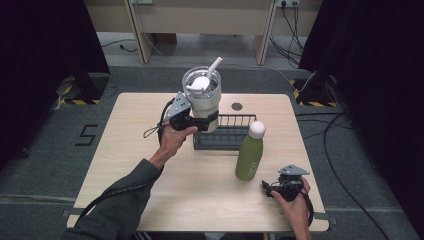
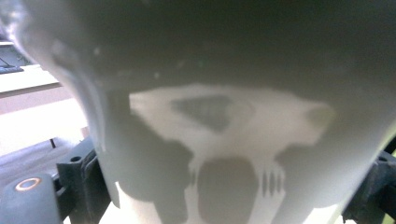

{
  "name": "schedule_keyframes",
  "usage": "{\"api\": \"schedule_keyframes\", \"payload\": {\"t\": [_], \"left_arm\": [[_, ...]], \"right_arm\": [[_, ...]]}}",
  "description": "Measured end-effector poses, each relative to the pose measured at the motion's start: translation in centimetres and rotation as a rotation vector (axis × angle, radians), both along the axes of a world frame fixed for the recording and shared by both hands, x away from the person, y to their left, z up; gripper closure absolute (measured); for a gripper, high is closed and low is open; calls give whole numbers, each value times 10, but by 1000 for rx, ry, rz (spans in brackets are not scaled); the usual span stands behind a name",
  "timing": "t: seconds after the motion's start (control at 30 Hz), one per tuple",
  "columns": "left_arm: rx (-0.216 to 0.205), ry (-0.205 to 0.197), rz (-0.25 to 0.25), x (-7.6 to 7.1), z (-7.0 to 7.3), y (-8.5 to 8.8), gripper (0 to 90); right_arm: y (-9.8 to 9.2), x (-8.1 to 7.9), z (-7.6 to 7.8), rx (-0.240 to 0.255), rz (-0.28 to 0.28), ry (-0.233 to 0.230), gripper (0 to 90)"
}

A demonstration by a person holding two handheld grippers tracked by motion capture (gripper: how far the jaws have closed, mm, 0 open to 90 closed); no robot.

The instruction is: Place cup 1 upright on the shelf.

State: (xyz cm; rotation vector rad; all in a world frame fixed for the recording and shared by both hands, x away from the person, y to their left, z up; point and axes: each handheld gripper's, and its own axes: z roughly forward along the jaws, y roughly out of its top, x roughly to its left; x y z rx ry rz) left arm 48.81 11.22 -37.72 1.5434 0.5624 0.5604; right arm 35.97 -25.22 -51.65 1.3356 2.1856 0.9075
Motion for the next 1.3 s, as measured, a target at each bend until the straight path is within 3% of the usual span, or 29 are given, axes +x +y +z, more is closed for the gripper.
{"api": "schedule_keyframes", "payload": {"t": [0.67, 1.3], "left_arm": [[4, 17, 15, 25, -23, -15, 101], [20, 59, 39, 34, -47, -14, 100]], "right_arm": [[0, 0, 0, 0, 1, -1, 102], [0, 0, 0, -1, 2, 0, 102]]}}
